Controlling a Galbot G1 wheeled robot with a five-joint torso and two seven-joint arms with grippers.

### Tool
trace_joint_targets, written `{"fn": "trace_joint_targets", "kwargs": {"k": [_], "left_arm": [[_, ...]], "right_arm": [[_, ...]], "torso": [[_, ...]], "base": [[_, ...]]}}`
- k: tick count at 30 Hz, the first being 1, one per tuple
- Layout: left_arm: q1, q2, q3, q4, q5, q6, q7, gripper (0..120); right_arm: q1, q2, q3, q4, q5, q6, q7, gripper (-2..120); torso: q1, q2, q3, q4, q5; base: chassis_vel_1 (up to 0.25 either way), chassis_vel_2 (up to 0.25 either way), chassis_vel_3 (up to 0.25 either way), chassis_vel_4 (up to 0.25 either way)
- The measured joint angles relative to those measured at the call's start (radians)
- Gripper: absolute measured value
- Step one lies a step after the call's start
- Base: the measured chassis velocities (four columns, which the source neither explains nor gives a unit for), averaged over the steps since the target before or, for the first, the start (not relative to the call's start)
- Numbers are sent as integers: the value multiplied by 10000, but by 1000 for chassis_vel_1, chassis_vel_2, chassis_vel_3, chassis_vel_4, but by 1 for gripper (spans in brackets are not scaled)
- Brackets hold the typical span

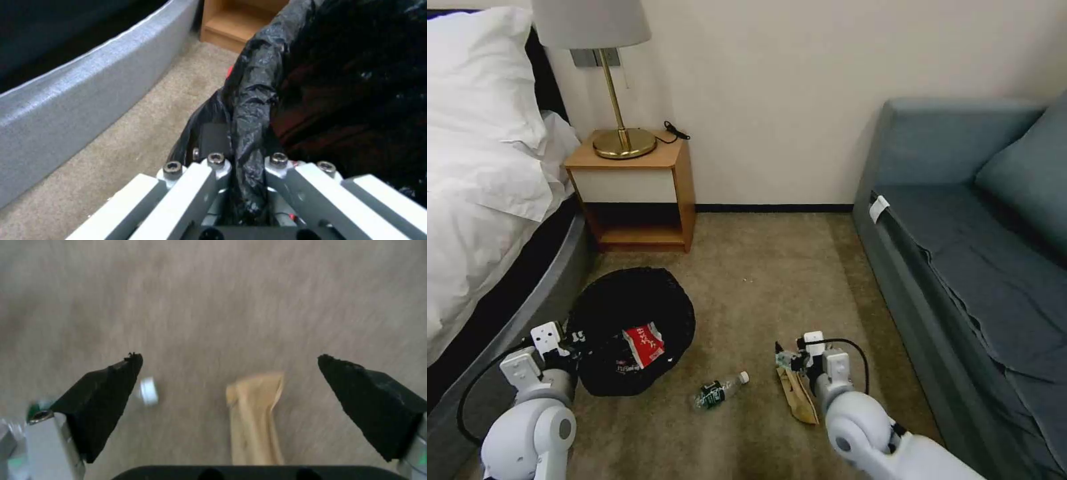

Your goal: Pick up the trash bin, then pick up the garbage on the floor and place it into the trash bin.

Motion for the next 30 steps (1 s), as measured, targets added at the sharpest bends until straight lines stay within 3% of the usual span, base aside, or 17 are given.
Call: {"fn": "trace_joint_targets", "kwargs": {"k": [3,14,30], "left_arm": [[-60,-3,-1,34,2,0,1,3],[-114,47,-11,242,-8,-33,8,3],[-55,75,-18,258,-10,-48,14,3]], "right_arm": [[708,218,-722,-1036,456,-114,223,100],[1324,445,-1500,-3271,107,72,-128,100],[1457,988,-2309,-4897,-558,757,-597,99]], "torso": [[1,0,0,0,2],[0,0,0,-2,2],[0,0,-1,-1,1]], "base": [[0,0,0,0],[0,0,0,0],[0,0,0,0]]}}
